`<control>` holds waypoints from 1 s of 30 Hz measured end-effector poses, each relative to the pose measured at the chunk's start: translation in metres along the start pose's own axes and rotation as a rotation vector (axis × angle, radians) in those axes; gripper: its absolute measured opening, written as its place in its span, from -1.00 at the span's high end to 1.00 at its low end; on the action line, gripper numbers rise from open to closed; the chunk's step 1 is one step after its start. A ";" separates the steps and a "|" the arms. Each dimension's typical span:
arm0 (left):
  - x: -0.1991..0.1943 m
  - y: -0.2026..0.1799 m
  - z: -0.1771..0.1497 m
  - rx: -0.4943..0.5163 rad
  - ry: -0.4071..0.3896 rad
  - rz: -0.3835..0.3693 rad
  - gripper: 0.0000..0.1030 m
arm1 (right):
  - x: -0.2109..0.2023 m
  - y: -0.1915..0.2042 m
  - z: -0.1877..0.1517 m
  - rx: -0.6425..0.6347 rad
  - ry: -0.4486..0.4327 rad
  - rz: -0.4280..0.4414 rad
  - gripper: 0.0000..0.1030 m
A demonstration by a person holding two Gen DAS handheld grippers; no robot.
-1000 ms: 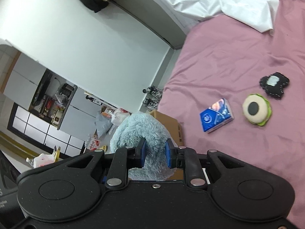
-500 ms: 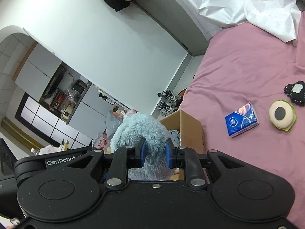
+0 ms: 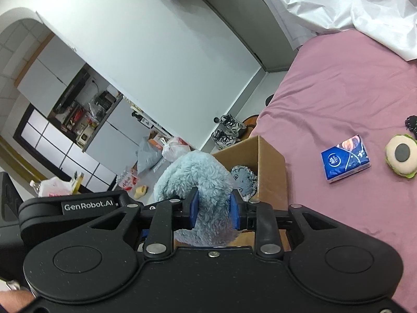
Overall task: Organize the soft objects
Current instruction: 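Carry the grey plush into the box with both tools and open them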
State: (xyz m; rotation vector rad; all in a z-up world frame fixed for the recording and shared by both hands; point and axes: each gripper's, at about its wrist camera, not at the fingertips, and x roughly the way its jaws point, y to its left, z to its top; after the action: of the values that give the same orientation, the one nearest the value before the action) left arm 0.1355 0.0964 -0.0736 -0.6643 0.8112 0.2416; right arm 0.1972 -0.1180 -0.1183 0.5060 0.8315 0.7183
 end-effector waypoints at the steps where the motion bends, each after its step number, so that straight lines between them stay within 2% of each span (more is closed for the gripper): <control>1: 0.002 0.005 0.002 -0.005 0.010 0.000 0.62 | 0.003 0.002 -0.002 -0.004 0.008 -0.001 0.47; 13: 0.027 0.048 0.015 -0.002 0.121 0.017 0.62 | 0.035 0.021 -0.018 -0.084 0.139 -0.044 0.41; 16: 0.033 0.056 0.019 0.007 0.152 0.041 0.62 | 0.042 0.024 -0.021 -0.092 0.178 -0.045 0.39; 19: 0.041 0.064 0.021 0.030 0.199 0.096 0.62 | 0.046 0.026 -0.023 -0.098 0.211 -0.050 0.39; 23: 0.049 0.072 0.023 0.059 0.244 0.120 0.61 | 0.049 0.027 -0.023 -0.104 0.238 -0.065 0.33; 30: 0.053 0.071 0.028 0.098 0.269 0.197 0.55 | 0.049 0.017 -0.024 -0.073 0.277 -0.093 0.26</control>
State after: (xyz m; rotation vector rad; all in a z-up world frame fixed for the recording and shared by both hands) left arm 0.1562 0.1664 -0.1306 -0.5305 1.1414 0.2926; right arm 0.1943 -0.0671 -0.1446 0.3039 1.0761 0.7394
